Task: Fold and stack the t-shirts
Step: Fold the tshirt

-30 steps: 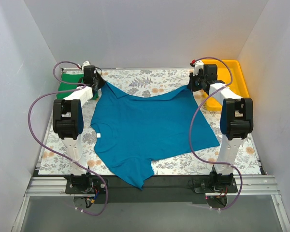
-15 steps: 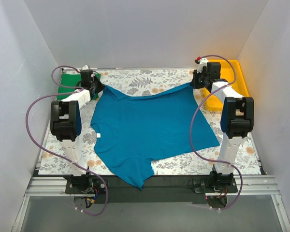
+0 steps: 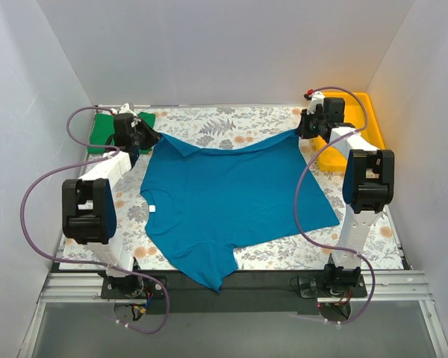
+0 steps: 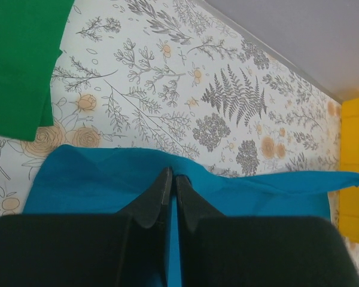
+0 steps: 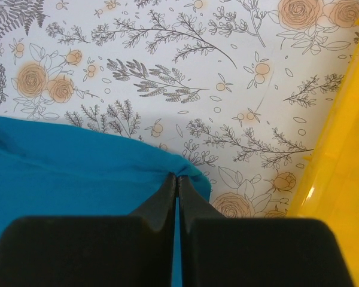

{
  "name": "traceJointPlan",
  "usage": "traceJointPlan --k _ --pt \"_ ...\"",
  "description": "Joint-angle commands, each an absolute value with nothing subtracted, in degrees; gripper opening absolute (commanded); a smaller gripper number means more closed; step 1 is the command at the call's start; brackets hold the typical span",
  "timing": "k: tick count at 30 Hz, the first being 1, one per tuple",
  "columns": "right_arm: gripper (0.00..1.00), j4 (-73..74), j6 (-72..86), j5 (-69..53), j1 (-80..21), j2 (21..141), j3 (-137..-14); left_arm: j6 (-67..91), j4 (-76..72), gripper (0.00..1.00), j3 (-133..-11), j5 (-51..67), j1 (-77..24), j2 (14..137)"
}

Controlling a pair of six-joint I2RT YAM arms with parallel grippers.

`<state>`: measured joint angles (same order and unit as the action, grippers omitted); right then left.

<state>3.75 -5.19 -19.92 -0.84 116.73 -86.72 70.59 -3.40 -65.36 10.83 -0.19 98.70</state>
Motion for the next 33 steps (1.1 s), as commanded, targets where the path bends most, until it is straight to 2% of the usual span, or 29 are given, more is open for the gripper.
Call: traceJointPlan --k 1,12,33 --pt "0.01 2.99 -6.24 -21.01 -0.53 115.58 -86.05 69.78 -3.08 0.00 -62.33 13.36 -0.09 93.35" --pt "0.01 3.16 -7.21 -21.88 1.49 114.08 -84.90 71.28 -0.53 0.00 -55.64 16.17 -0.09 83.24" --pt "0.01 3.69 -10.37 -23.91 1.93 111.27 -82.97 71.72 5.88 0.00 -52.56 20.66 -0.09 74.71"
